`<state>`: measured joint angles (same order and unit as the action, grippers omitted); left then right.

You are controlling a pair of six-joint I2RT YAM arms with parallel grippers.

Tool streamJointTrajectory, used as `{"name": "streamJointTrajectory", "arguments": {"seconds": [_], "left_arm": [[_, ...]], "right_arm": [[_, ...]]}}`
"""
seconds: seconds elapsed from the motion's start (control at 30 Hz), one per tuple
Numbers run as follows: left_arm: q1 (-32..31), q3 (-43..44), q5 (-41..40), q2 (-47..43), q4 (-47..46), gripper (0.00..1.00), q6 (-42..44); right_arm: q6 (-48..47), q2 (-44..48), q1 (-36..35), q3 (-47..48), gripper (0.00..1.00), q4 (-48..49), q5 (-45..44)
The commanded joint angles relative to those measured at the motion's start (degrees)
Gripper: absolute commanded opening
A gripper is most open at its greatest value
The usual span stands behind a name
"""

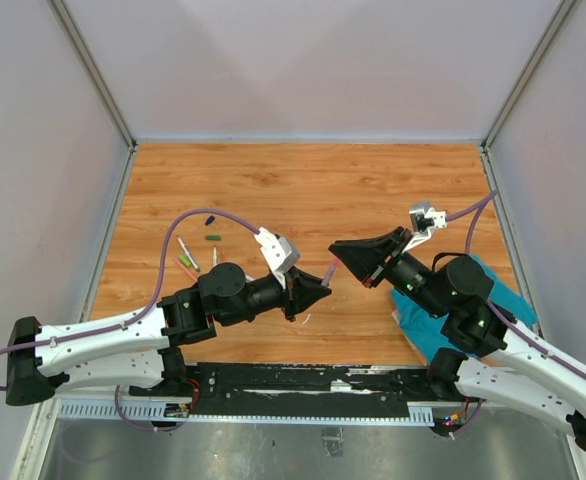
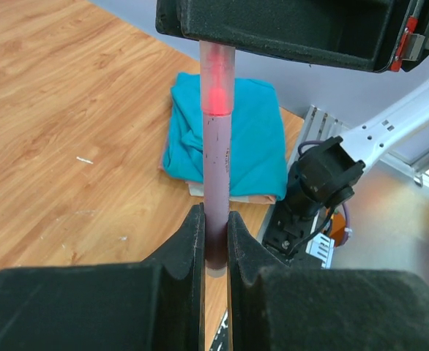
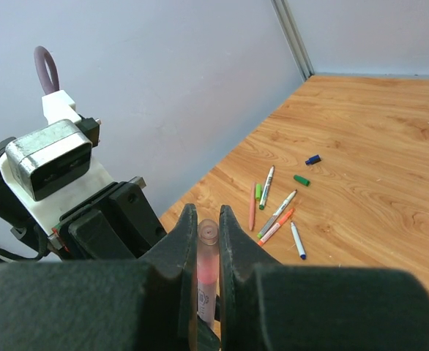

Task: Insert the pens into the pen caps
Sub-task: Press the pen cap onto the pen.

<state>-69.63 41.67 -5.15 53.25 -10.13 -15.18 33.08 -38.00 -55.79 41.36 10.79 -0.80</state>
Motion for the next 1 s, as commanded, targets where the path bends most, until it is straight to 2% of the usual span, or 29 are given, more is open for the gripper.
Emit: {"name": "streamJointTrajectory", "arguments": {"seconds": [0.0, 0.23, 0.63, 0.83, 0.97], "left_arm": [[-0.2, 6.8, -0.2, -1.1, -19.7, 0.01, 0.9], [-0.3, 6.7, 0.2, -1.0, -21.9, 0.01, -0.1], [-0.6, 7.1, -1.3, -1.3, -24.3, 0.01, 0.6], [-0.6, 7.1, -2.0, -1.3, -25.5, 0.01, 1.0], [-0.6, 6.3, -2.0, -2.2, -24.4, 0.01, 1.3]], "right_arm": [[-0.5, -1.5, -6.7, -6.2, 0.01, -15.4, 2.7], [-0.3, -2.1, -15.9, -10.1, 0.01, -19.4, -8.6], [3.8, -5.0, -25.8, -14.3, 0.00, -25.1, -19.6], [7.1, -7.7, -30.1, -17.4, 0.00, -17.6, -18.8], [6.9, -3.2, -30.3, -21.4, 0.01, -7.7, -15.6]]}}
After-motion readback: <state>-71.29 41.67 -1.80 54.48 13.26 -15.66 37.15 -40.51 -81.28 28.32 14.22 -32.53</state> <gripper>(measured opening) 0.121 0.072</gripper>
